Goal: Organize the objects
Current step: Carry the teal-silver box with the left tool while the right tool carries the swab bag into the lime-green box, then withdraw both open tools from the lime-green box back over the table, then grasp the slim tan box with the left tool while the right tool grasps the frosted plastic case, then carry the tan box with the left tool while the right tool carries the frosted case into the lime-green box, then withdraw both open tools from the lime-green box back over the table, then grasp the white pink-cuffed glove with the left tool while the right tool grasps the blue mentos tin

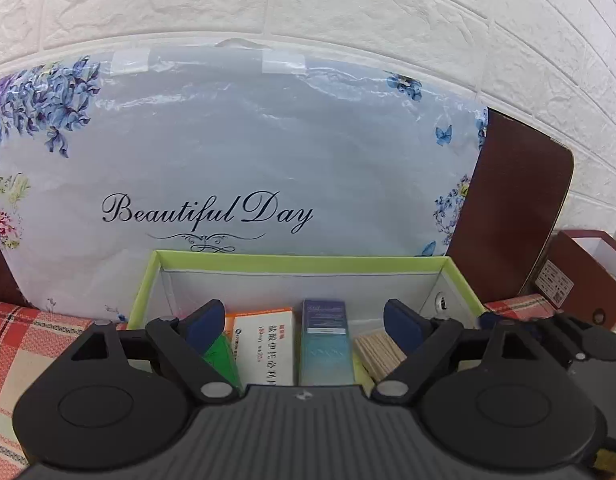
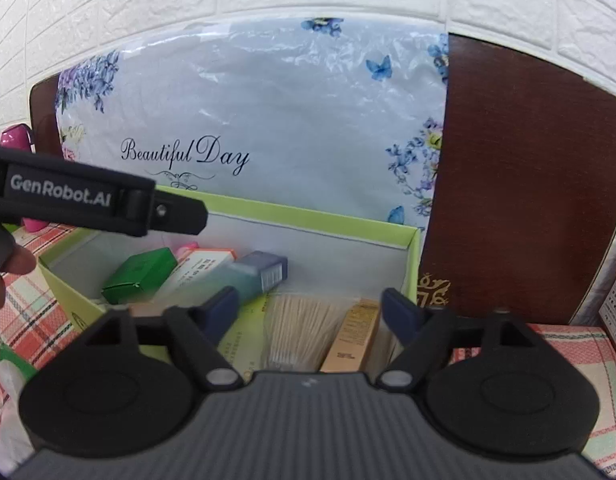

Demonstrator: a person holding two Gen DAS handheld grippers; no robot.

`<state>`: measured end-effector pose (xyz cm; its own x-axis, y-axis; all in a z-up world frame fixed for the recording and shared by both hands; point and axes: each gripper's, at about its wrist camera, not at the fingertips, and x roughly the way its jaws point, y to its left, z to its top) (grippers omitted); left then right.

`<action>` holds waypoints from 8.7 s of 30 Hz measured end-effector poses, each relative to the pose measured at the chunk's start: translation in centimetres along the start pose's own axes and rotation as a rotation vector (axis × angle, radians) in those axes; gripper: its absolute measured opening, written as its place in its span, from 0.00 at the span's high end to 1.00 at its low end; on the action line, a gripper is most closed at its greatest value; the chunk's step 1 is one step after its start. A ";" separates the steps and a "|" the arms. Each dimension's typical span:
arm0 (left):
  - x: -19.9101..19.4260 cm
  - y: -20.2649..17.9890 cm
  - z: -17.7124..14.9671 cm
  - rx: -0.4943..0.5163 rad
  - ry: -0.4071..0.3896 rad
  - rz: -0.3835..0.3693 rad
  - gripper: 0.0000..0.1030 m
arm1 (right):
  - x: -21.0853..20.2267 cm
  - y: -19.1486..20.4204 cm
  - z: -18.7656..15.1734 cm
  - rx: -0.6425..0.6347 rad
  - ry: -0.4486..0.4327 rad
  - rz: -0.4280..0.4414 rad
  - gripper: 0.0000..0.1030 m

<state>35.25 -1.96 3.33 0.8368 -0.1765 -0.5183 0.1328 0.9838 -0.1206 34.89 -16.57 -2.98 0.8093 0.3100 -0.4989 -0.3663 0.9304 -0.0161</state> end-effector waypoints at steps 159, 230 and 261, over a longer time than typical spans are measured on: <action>-20.6 -4.1 -14.0 0.094 0.134 -0.167 0.68 | -23.4 5.8 -10.1 0.005 0.119 0.200 0.74; -19.0 -2.8 -8.2 0.044 0.017 0.129 0.13 | -21.1 3.2 -5.0 0.143 -0.067 0.045 0.00; -21.3 4.6 -18.9 -0.108 0.147 0.140 0.13 | -18.7 11.2 -12.3 -0.004 0.070 0.191 0.00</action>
<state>8.01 5.75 -2.20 0.7557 -0.0495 -0.6531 -0.0428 0.9913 -0.1246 10.01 -14.31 -4.45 0.6910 0.4661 -0.5525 -0.5121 0.8551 0.0810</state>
